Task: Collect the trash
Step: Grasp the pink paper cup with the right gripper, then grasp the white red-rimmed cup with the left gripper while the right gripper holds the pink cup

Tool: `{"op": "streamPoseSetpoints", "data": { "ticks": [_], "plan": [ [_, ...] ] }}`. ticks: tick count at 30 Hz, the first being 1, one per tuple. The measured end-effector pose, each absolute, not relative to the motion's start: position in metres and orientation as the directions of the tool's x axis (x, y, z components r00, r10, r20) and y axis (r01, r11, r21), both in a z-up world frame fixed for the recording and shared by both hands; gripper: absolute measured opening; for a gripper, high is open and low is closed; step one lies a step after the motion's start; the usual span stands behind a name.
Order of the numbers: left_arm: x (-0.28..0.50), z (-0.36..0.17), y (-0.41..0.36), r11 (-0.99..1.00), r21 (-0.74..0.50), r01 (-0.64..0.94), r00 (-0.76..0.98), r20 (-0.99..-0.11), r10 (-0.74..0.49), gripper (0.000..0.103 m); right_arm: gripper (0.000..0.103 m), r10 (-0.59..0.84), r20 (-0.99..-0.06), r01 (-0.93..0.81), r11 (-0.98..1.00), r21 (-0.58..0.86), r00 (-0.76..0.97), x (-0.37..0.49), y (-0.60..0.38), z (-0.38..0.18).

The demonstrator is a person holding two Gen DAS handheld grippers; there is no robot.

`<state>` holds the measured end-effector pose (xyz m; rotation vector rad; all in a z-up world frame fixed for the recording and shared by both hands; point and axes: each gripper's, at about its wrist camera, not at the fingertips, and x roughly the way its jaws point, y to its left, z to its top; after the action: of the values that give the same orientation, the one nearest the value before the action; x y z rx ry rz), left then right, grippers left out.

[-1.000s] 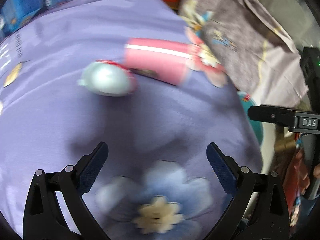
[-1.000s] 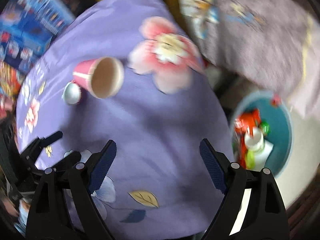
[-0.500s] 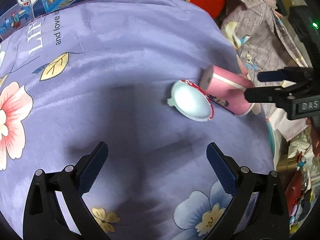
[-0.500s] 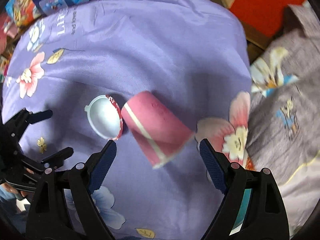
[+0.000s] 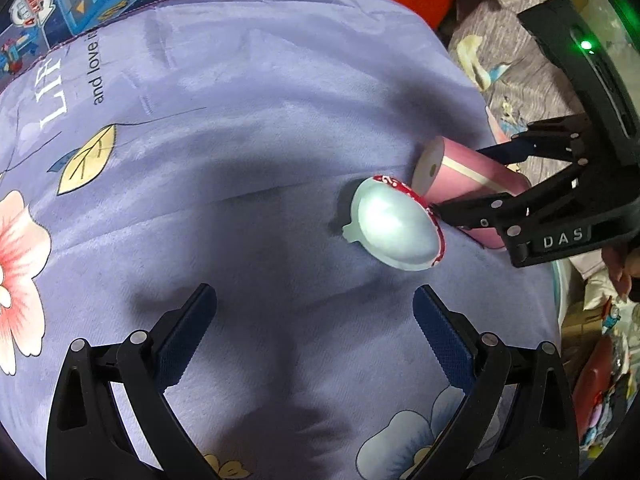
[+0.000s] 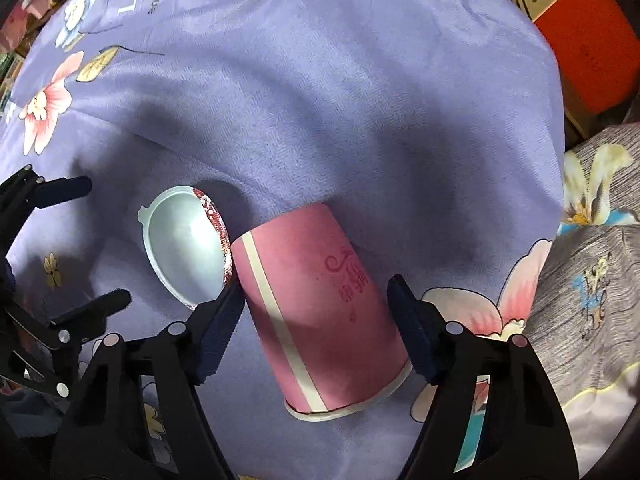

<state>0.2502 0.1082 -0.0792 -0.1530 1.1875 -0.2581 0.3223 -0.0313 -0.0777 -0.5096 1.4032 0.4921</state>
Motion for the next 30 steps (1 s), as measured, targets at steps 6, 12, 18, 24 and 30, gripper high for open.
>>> {"op": "streamPoseSetpoints", "data": {
  "ticks": [6,12,18,24,30],
  "plan": [
    [0.249,-0.080,0.101,0.960,-0.256,0.111,0.352,-0.894,-0.279,0.099,0.065,0.072,-0.991,-0.466,0.885,0.009,0.117,0.319,-0.066,-0.075],
    [0.248,-0.079,0.091,0.966,-0.240,0.099,0.353,-0.899,-0.260,0.099,0.065,0.093,-0.988,-0.389,0.921,0.037,0.126,0.310,-0.096,-0.075],
    [0.253,-0.067,0.063,0.968,-0.186,0.169,0.372,-0.897,-0.237,0.099,0.065,0.130,-0.985,-0.353,0.932,0.082,0.116,0.297,-0.114,-0.076],
    [0.263,-0.075,0.027,0.947,-0.029,0.319,0.379,-0.913,-0.155,0.099,0.065,0.168,-0.981,-0.312,0.941,0.129,0.101,0.290,-0.130,-0.077],
    [0.284,-0.090,0.014,0.940,0.002,0.342,0.365,-0.922,-0.131,0.099,0.065,0.194,-0.975,-0.265,0.951,0.161,0.105,0.286,-0.144,-0.081]
  ]
}}
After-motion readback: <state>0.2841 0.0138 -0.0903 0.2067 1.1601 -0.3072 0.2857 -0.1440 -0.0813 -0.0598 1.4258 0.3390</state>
